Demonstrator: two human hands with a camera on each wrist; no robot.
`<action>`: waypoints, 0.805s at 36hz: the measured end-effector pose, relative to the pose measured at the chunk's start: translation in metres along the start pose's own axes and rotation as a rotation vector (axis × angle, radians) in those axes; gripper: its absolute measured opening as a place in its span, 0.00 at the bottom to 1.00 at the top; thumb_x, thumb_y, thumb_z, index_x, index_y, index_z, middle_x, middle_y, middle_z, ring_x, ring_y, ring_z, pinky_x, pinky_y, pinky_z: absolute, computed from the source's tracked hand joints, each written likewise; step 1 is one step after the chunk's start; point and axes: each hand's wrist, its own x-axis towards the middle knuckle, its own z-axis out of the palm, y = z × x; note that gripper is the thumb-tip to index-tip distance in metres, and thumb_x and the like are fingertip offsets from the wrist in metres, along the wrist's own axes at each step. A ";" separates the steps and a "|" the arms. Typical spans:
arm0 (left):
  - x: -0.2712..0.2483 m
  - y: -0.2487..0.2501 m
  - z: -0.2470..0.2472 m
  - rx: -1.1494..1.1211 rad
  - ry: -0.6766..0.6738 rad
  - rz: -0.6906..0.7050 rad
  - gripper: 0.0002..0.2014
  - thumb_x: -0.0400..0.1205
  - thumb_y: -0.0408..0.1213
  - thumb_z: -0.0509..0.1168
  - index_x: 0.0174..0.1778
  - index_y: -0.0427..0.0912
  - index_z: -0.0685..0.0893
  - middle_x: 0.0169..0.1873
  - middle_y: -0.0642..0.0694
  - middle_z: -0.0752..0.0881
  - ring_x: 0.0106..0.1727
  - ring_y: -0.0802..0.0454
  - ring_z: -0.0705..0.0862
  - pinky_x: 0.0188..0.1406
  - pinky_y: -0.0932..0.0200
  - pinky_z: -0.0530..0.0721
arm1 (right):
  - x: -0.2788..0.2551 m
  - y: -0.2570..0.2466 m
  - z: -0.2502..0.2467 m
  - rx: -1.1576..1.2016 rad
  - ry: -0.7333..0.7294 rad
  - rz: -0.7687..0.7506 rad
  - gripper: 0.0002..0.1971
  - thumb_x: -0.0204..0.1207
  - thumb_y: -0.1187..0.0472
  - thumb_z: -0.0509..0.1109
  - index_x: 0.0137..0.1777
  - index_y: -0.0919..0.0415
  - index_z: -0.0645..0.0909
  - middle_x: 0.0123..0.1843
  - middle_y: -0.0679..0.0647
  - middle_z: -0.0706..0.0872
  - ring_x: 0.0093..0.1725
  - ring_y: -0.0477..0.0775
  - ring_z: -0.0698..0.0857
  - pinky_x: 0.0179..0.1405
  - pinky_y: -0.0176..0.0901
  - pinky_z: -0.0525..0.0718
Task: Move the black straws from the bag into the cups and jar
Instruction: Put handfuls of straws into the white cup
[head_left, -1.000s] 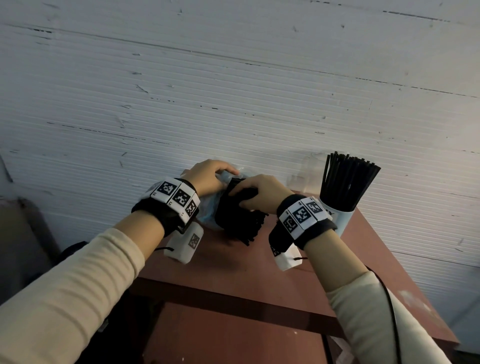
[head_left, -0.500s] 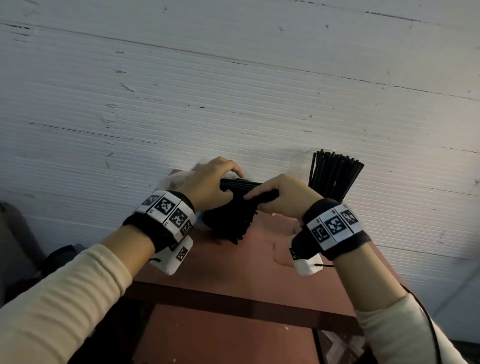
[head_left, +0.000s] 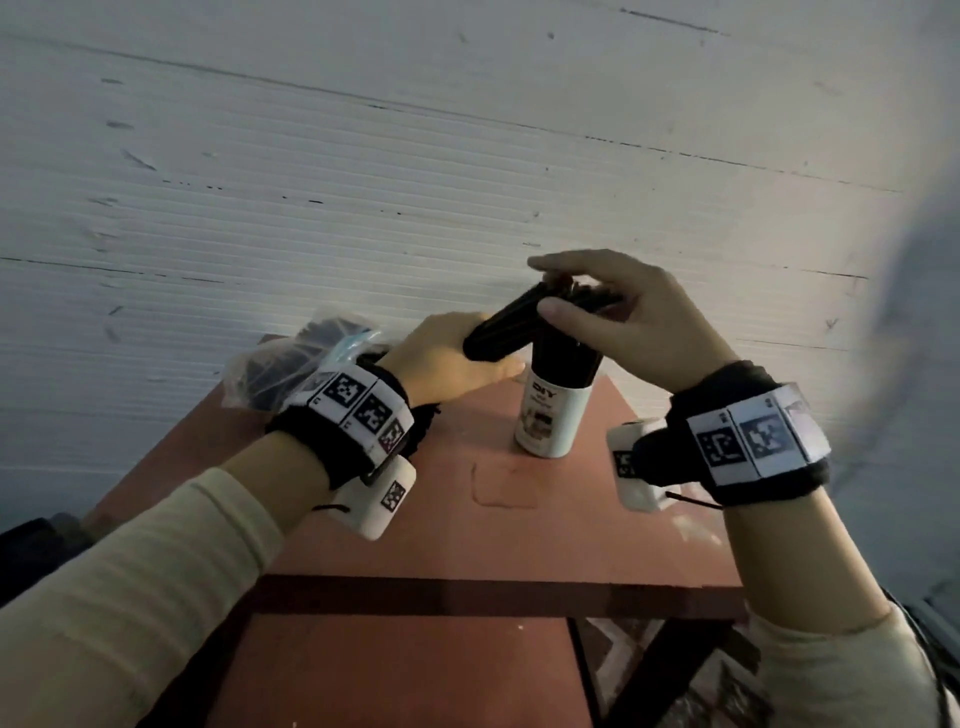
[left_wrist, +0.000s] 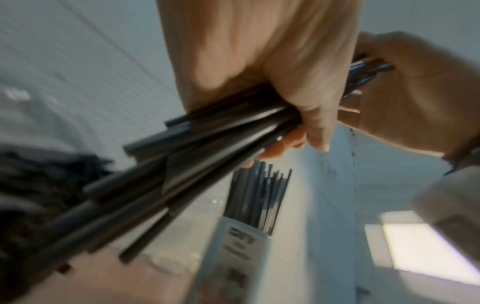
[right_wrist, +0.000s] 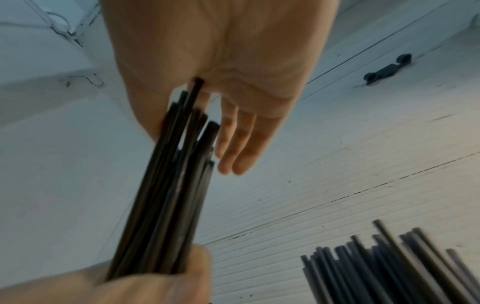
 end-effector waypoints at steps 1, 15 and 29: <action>0.002 0.005 0.004 -0.051 0.005 0.001 0.18 0.78 0.50 0.72 0.28 0.54 0.71 0.24 0.59 0.77 0.28 0.64 0.77 0.30 0.64 0.72 | 0.001 -0.002 -0.001 0.017 0.070 -0.018 0.17 0.77 0.53 0.72 0.66 0.40 0.81 0.61 0.42 0.84 0.58 0.42 0.84 0.61 0.48 0.84; -0.006 0.009 0.073 -0.620 -0.164 -0.306 0.32 0.60 0.62 0.81 0.51 0.41 0.90 0.49 0.46 0.92 0.57 0.49 0.88 0.71 0.45 0.78 | 0.010 0.015 0.040 -0.164 0.092 -0.080 0.14 0.80 0.58 0.68 0.65 0.57 0.82 0.62 0.47 0.84 0.62 0.41 0.80 0.60 0.22 0.72; 0.000 -0.015 0.080 -0.624 -0.203 -0.395 0.17 0.77 0.40 0.75 0.57 0.32 0.86 0.56 0.41 0.89 0.52 0.61 0.85 0.41 0.80 0.76 | 0.005 0.040 0.049 -0.130 0.019 -0.089 0.20 0.80 0.55 0.70 0.71 0.52 0.78 0.68 0.45 0.80 0.67 0.36 0.74 0.70 0.29 0.70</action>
